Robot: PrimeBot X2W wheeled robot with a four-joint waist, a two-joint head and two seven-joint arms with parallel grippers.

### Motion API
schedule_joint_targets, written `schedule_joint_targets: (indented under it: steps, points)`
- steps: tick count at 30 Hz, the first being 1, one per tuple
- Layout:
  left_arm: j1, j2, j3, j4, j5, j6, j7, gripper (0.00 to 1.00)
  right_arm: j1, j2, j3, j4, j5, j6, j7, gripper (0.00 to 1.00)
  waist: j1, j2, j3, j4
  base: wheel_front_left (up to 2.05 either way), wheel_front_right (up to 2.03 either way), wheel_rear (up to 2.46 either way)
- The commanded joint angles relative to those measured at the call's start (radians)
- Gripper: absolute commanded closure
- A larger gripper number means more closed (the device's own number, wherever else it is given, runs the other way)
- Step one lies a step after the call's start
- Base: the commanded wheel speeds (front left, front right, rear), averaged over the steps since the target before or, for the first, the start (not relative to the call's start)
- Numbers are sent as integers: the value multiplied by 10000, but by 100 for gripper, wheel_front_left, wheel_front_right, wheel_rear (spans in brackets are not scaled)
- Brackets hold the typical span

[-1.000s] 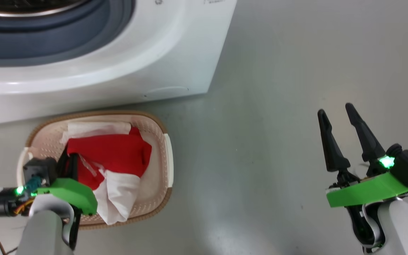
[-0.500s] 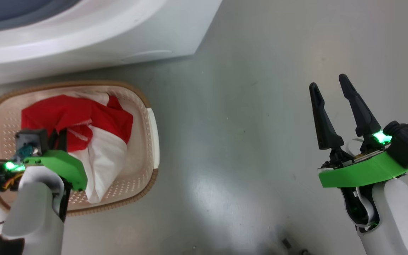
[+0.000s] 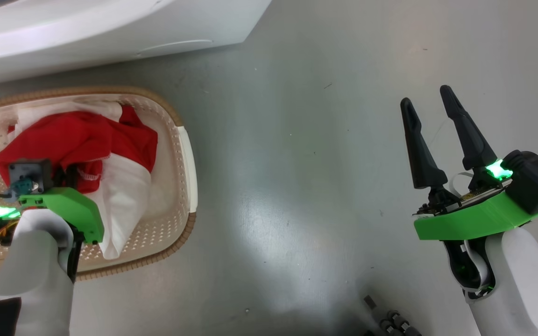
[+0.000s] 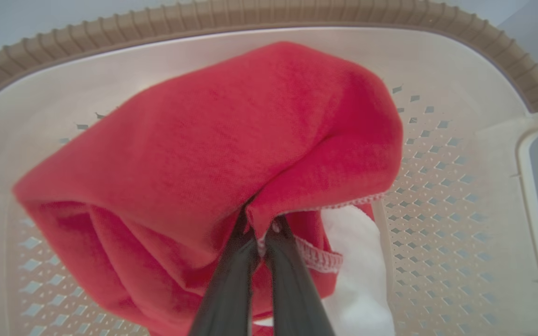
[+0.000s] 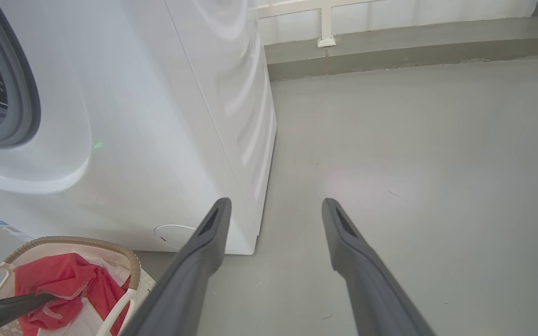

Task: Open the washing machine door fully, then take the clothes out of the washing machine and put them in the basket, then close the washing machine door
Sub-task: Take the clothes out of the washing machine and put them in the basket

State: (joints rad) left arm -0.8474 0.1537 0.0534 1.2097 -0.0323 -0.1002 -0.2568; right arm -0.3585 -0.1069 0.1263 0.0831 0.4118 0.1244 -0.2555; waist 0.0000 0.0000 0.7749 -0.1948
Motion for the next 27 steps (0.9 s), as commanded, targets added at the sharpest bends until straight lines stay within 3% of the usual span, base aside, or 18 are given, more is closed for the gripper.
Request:
schedule_joint_targets:
  steps: [1, 4, 7, 8, 15, 17, 27]
  points:
    - [157, 437, 130, 8, -73, 53, -49, 100, 30, 1, 223, -227, -109, 63, -63, 0, 0, 0, -10, -15, 0, 0, 0]
    - [149, 438, 108, 71, -119, 58, -49, 100, 26, -4, 227, -207, -115, 63, -63, 0, 0, 0, -53, -18, 0, 0, 0]
    - [149, 427, 100, 92, -179, 68, -49, 71, 25, -16, 214, -201, -114, 63, -63, 0, 0, 0, -98, -3, 0, 0, 0]
    - [149, 427, 100, 92, -179, 68, -49, 71, 25, -16, 214, -201, -114, 63, -63, 0, 0, 0, -98, -3, 0, 0, 0]
    - [340, 361, 161, -158, -387, 69, -49, 9, 101, -71, 201, -130, -104, 63, -63, 0, 0, 0, -375, 97, 0, 0, 0]
    - [426, 335, 162, -283, -435, 44, -49, 0, 151, -87, 180, -125, -112, 63, -63, 0, 0, 0, -500, 146, 0, 0, 0]
    - [1095, 205, 299, -1367, -682, -49, -49, 0, 371, -226, 142, 24, -95, 63, -63, 0, 0, 0, -1418, 407, 0, 0, 0]
